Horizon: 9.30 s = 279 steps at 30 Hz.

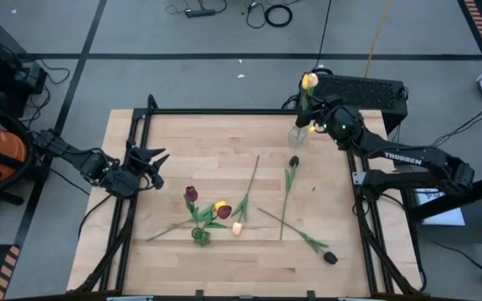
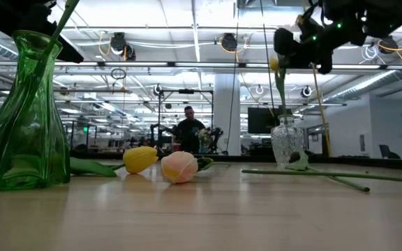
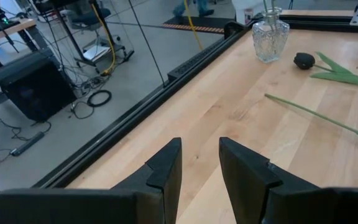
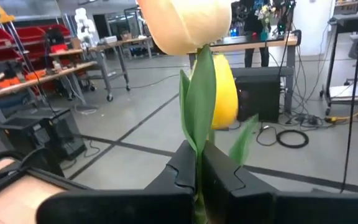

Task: Sort flowers into vase by color
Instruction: Put the right light orange flower into the vase, then put the yellow flower into the vase

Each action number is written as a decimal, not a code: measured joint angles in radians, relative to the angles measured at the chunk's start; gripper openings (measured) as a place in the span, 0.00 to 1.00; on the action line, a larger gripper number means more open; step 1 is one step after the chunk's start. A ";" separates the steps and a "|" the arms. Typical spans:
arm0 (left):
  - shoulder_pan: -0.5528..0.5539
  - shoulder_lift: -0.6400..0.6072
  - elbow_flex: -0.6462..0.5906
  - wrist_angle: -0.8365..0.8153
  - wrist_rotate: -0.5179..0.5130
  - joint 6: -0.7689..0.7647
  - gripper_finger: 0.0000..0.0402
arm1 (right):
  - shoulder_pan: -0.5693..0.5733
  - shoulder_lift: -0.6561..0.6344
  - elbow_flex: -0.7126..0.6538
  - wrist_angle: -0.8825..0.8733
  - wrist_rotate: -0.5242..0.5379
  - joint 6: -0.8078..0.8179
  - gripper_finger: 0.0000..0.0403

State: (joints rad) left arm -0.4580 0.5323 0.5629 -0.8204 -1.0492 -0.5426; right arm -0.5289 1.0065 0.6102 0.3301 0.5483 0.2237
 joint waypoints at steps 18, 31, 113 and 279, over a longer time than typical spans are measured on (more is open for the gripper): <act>0.000 0.000 0.000 0.000 -0.006 0.000 0.29 | 0.000 0.001 -0.094 0.040 0.000 0.045 0.09; 0.000 0.000 0.000 0.000 -0.006 0.000 0.29 | 0.000 -0.061 -0.094 0.046 0.000 0.053 0.34; 0.000 0.000 0.000 0.061 0.123 -0.182 0.52 | 0.768 0.182 0.211 -0.994 -0.107 1.486 0.50; 0.867 0.660 0.447 0.940 1.491 0.444 0.02 | 0.423 0.611 0.920 -0.300 -0.241 -0.143 0.47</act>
State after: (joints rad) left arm 0.4091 1.1919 1.0096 0.1192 0.4416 -0.0990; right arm -0.1056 1.6176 1.5303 0.0300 0.3073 0.0811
